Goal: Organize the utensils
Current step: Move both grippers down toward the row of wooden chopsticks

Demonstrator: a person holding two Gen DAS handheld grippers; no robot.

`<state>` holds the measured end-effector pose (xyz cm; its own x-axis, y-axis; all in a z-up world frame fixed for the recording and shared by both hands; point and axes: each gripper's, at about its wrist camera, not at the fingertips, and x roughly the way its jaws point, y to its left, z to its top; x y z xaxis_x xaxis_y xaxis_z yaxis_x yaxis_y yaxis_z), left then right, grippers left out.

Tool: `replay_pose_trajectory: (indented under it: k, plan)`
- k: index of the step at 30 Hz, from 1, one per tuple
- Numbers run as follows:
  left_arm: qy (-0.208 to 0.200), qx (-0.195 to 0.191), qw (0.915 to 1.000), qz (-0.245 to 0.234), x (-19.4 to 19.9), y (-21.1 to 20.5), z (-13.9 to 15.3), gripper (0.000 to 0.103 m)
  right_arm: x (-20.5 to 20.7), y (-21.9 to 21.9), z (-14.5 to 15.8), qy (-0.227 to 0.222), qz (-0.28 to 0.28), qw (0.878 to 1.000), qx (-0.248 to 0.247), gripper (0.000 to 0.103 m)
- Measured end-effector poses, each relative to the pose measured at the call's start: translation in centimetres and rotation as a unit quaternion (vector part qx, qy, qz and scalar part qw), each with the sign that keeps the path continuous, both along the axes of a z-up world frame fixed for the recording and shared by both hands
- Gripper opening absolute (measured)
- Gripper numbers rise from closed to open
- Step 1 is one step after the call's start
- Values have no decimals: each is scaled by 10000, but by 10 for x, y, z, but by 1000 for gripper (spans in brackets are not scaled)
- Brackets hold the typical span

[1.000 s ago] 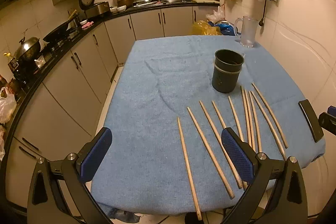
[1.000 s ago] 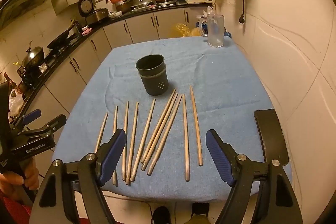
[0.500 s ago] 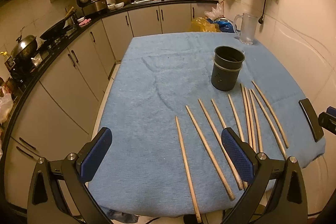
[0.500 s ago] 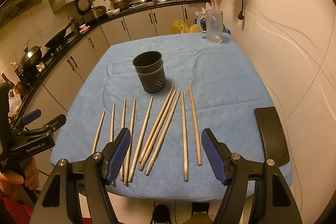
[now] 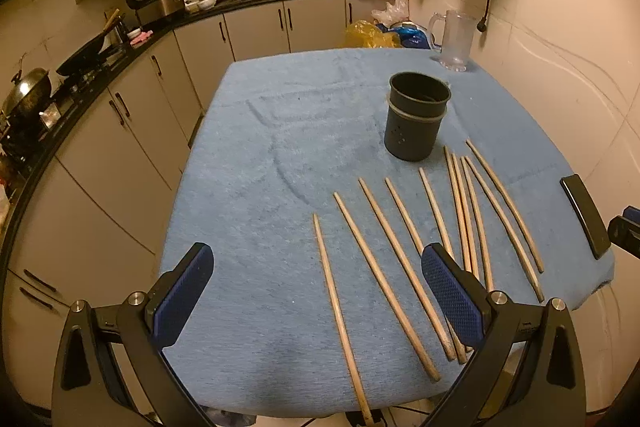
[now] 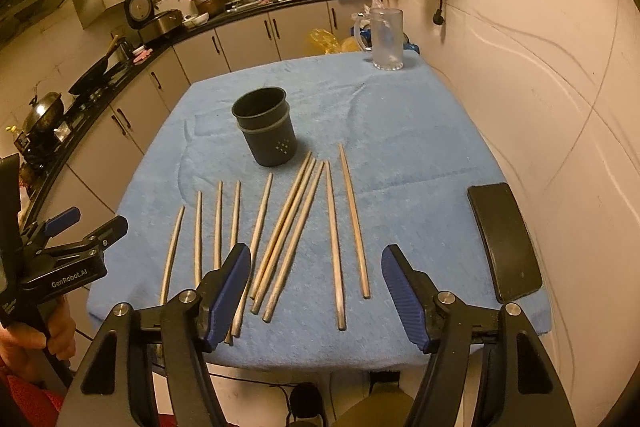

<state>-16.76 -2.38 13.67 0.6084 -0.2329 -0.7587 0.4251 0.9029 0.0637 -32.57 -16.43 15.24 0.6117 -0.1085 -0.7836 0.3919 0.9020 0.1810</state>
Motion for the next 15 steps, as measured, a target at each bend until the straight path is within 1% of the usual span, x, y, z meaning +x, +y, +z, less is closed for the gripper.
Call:
replay_pose_trajectory:
  k: [1, 3, 5, 6, 9, 11, 12, 13, 15]
  plan:
    - [30, 10, 10000, 23, 2, -1, -2, 103, 1, -1, -1, 37, -6, 10000, -31, 72]
    - [126, -14, 9999, 102, 7, 1, -6, 103, 5, -4, -6, 16, 20, 10000, 70, 71]
    - [193, -11, 9995, 232, 13, 4, -9, 103, 11, -8, -9, 109, 48, 9999, 87, 67]
    - [223, -4, 9993, 290, 15, 7, -11, 103, 15, -10, -11, 202, 48, 9998, 51, 66]
    - [533, -114, 9974, 478, 27, 19, -20, 102, 28, -20, -18, 255, 81, 9995, 183, 62]
    - [745, -155, 9958, 502, 34, 23, -27, 95, 39, -27, -26, 311, 144, 9991, 263, 58]
    - [954, -201, 9942, 450, 39, 22, -33, 88, 44, -31, -30, 346, 176, 9987, 340, 54]
    - [1183, -281, 9915, 462, 44, 23, -40, 83, 52, -38, -37, 434, 183, 9975, 523, 47]
    - [1537, -478, 9847, 664, 55, 26, -53, 78, 65, -50, -49, 536, 196, 9955, 758, 45]
